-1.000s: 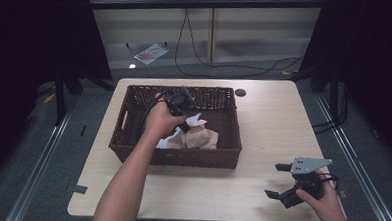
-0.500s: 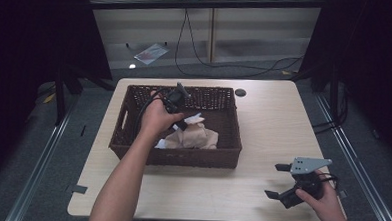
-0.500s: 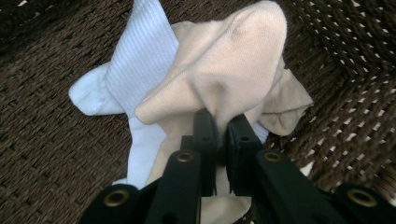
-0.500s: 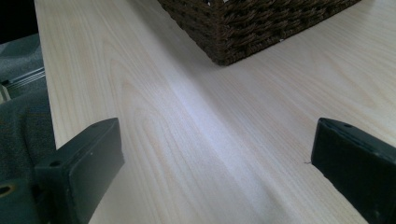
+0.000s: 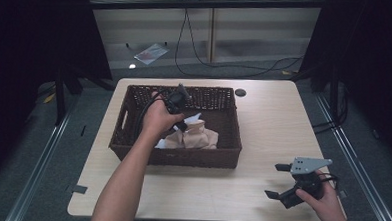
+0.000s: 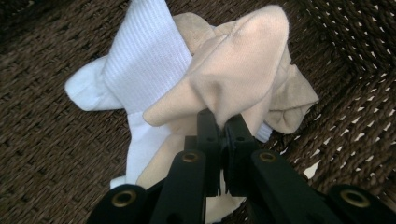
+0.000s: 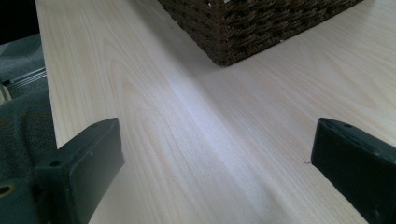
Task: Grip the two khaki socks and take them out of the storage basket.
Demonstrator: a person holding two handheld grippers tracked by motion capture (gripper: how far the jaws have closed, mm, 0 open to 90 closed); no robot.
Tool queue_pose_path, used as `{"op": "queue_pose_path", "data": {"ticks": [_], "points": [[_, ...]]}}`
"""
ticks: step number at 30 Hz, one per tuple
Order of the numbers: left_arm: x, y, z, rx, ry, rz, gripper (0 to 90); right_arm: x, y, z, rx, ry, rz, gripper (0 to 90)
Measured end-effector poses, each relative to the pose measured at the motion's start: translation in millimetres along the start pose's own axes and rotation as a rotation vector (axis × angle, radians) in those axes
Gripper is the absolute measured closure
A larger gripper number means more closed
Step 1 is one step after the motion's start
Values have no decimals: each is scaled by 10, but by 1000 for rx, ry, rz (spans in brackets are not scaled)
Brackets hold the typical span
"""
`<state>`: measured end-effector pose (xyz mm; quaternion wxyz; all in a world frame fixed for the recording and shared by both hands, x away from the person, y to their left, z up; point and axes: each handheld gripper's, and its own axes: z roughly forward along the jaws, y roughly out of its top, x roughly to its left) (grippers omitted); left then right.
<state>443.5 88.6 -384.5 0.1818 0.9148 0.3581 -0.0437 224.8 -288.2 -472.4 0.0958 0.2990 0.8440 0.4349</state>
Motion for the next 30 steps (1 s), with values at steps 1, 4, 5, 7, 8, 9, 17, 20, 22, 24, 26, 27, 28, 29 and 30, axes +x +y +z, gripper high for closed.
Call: {"op": "queue_pose_path", "data": {"ticks": [1,4,5,7,8,9,17,20,22,24,26,27,28,29,30], "points": [[0,0,0,0,0,0,876,0,0,0,0,0,0,21],[-2,0,-63,-15,-7,-4,876,0,0,-1,-1,-1,1,21],[-5,1,-92,-14,-6,-6,876,0,0,-1,-1,-1,1,21],[-3,2,-138,-20,-9,-8,876,-4,1,0,-2,0,-3,21],[-4,5,-199,-24,-10,-6,876,-4,1,1,-3,0,-4,21],[-4,5,-199,-24,-10,-6,876,-4,1,1,-3,0,-4,21],[-32,9,-493,-13,-27,-14,876,-1,2,-2,-3,-2,2,21],[-54,5,-605,-24,-34,-20,876,0,2,1,-1,-1,2,21],[-76,1,-671,-22,-42,-20,876,0,1,1,-1,-2,3,21],[-87,0,-694,-19,-47,-21,876,0,1,0,-1,0,2,21],[-116,-1,-747,-17,-62,-25,876,0,1,2,0,-2,2,21],[-116,-1,-747,-17,-62,-25,876,0,1,2,0,-2,2,21],[-129,-1,-771,-17,-65,-28,876,0,1,2,0,-2,1,21],[-140,0,-794,-15,-74,-27,876,0,2,2,0,-1,2,21],[-155,2,-850,-9,-80,-13,876,-2,1,4,-2,-3,-2,21]]}}
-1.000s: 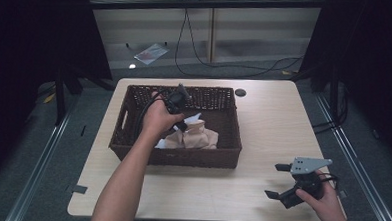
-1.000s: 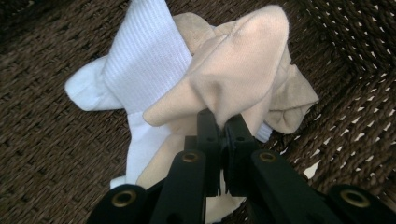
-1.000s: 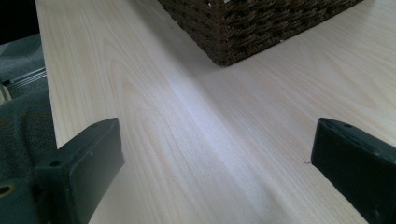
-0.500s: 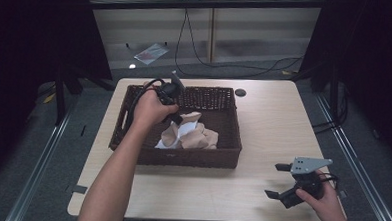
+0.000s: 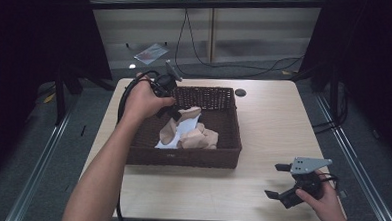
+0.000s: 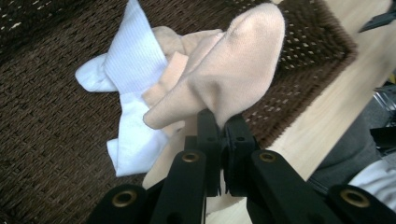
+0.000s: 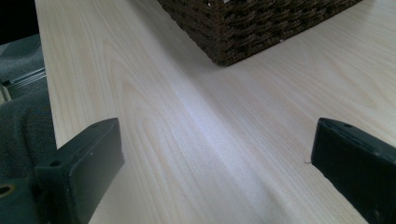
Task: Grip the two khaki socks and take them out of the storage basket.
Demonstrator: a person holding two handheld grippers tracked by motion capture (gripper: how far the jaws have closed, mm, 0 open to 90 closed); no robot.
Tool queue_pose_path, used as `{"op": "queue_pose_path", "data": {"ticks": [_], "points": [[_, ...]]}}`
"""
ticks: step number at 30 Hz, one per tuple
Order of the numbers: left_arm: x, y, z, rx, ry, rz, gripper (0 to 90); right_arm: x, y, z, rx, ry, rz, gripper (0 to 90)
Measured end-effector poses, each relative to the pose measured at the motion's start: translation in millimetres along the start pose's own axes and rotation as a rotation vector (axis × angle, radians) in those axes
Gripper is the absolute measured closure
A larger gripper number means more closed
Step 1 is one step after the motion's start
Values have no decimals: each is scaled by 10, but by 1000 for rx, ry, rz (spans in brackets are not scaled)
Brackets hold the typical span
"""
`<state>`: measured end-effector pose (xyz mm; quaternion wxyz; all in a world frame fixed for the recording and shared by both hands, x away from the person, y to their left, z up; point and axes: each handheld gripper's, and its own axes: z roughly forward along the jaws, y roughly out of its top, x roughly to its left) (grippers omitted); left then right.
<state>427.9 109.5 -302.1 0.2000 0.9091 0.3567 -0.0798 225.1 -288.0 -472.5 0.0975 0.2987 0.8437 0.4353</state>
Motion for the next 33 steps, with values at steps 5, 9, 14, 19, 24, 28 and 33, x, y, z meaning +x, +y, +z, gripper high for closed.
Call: {"op": "queue_pose_path", "data": {"ticks": [5,9,14,19,24,28,33], "points": [[-62,-6,-94,3,-19,5,876,-1,1,-2,-1,2,1,21],[-124,-14,-171,10,-34,21,876,1,0,-3,-1,2,1,21],[-195,-28,-264,16,-48,47,875,1,0,-2,-3,2,1,21],[-239,-44,-293,14,-66,54,875,1,1,0,-1,2,3,21],[-312,-64,-296,32,-74,78,875,1,0,-2,-3,2,2,21],[-363,-74,-289,37,-80,100,875,1,0,1,-2,2,0,21],[-390,-99,-239,44,-84,109,875,2,1,-5,-2,3,3,21]]}}
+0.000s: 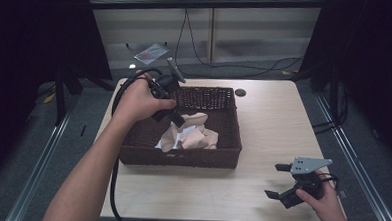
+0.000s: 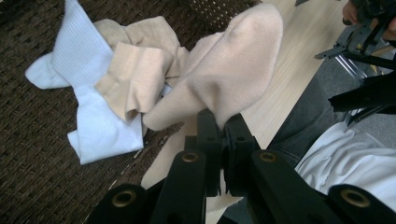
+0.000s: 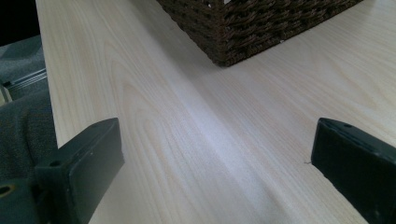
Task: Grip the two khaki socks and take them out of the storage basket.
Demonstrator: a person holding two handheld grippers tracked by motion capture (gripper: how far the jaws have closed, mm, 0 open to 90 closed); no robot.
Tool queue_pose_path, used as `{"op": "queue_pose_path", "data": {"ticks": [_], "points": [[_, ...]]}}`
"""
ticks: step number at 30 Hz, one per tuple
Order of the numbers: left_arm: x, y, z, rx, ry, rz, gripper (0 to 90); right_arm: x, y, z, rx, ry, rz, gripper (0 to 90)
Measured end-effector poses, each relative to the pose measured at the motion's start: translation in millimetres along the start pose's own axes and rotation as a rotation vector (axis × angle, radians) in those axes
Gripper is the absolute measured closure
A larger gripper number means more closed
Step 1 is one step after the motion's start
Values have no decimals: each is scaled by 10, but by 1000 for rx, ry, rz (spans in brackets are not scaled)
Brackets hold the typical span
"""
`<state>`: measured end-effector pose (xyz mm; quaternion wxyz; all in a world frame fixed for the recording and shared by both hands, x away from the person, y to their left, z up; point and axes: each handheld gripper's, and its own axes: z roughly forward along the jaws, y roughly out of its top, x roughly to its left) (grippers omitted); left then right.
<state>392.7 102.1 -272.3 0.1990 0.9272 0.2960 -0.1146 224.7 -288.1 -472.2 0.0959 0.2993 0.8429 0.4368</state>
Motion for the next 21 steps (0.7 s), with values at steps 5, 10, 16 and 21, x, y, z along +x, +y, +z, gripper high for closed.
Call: {"op": "queue_pose_path", "data": {"ticks": [5,10,16,21], "points": [[-22,-30,60,14,-9,13,875,-1,-1,0,0,0,-1,21],[-55,-51,82,10,-8,26,874,0,0,2,0,0,2,21],[-87,-79,135,20,-18,34,873,2,-1,2,1,1,1,21],[-107,-121,177,17,-25,49,874,-2,-1,-1,1,1,-2,21]]}}
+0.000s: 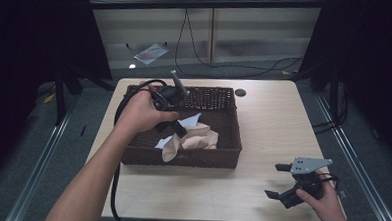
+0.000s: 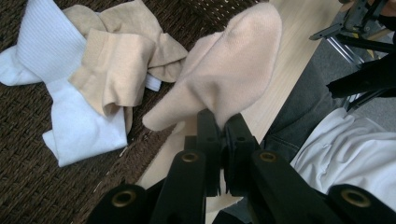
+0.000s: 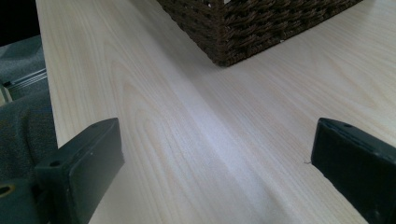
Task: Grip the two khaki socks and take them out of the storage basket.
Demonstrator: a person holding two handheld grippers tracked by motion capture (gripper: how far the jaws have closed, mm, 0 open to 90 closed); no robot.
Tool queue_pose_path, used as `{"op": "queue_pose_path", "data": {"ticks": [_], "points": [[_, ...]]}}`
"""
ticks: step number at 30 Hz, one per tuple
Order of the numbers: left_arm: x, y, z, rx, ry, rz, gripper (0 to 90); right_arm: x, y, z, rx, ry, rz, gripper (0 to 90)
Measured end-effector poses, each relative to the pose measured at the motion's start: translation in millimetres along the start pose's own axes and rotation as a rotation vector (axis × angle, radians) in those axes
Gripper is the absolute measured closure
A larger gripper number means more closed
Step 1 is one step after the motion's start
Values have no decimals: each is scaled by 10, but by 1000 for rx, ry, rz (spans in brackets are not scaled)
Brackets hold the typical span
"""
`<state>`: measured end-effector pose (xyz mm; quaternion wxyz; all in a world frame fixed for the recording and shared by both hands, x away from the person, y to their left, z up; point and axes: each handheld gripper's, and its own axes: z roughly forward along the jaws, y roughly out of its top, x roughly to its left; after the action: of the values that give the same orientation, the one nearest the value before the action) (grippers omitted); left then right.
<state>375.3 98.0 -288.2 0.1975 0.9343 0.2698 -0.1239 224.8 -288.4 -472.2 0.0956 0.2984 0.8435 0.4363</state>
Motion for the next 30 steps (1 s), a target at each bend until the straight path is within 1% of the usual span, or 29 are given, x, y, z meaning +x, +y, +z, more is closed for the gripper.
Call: {"op": "queue_pose_path", "data": {"ticks": [2,4,11,12,13,17,18,20,21,23,24,27,28,30], "points": [[-16,-15,15,-9,-4,3,874,3,0,2,2,1,4,21],[-30,-28,26,1,0,9,873,5,0,2,3,0,5,21],[-79,-69,66,-8,-6,21,873,3,0,2,0,-2,2,21],[-93,-76,82,2,-14,33,873,3,0,2,1,-2,3,21],[-93,-76,82,2,-14,33,873,3,0,2,1,-2,3,21],[-129,-85,133,-5,-21,43,872,4,0,4,1,-2,2,21],[-147,-82,163,-5,-26,54,873,3,1,3,0,-1,3,21],[-161,-83,181,-8,-25,50,872,1,1,-1,0,-2,1,21],[-163,-79,196,-4,-30,61,872,1,1,-1,0,-2,1,21],[-182,-80,228,-10,-30,64,871,3,0,-3,1,-1,1,21],[-191,-81,257,-6,-32,74,870,2,0,-4,1,1,1,21],[-195,-87,279,-5,-33,76,870,3,0,-8,3,-4,1,21],[-199,-90,286,2,-33,77,870,4,-1,-8,3,-4,1,21],[-206,-103,315,-11,-40,83,870,3,-1,-7,0,-1,2,21]]}}
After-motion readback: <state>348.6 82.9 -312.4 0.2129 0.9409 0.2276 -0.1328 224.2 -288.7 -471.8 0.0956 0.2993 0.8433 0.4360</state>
